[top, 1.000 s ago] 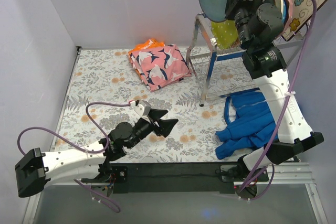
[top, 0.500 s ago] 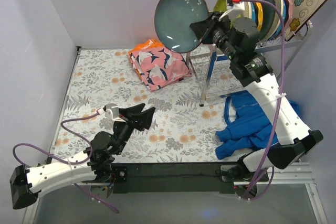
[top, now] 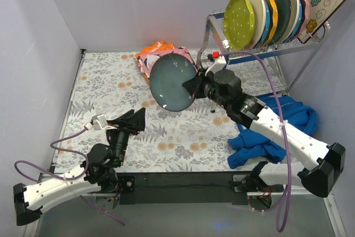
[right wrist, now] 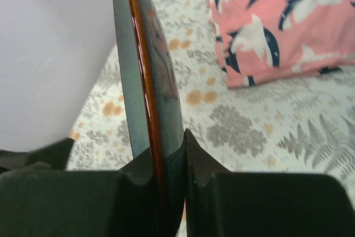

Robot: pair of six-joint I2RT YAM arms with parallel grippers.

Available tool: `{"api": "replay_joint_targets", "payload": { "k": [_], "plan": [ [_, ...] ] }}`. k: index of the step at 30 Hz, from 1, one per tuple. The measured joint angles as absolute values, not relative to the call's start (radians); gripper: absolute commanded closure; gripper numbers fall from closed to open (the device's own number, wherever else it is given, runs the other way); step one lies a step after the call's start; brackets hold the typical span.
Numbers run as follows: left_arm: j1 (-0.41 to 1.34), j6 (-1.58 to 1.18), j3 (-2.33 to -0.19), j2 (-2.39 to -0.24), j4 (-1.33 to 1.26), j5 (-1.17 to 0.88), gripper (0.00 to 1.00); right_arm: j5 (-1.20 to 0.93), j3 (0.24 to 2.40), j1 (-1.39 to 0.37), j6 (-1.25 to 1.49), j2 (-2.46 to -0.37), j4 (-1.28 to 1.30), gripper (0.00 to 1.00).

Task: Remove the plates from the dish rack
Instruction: Place the plate at the center of the board.

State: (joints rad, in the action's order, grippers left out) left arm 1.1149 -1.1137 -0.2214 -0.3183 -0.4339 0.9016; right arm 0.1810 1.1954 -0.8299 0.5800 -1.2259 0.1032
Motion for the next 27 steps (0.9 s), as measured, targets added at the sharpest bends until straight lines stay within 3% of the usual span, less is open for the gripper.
{"api": "replay_joint_targets", "payload": {
  "k": [6, 16, 27],
  "plan": [
    [1.115, -1.119, -0.222, -0.388, -0.431, 0.924, 0.30, 0.279, 0.950, -0.915, 0.607, -1.110, 0.075, 0.99],
    [1.115, -1.100, -0.226, -0.579, -0.444, 0.925, 0.32, 0.214, 0.491, -0.958, 0.749, -0.864, -0.075, 0.99],
    [1.115, -1.034, -0.149, -0.691, -0.659, 0.896, 0.32, 0.202, 0.349, -0.949, 0.824, -0.828, -0.117, 0.99]
  ]
}}
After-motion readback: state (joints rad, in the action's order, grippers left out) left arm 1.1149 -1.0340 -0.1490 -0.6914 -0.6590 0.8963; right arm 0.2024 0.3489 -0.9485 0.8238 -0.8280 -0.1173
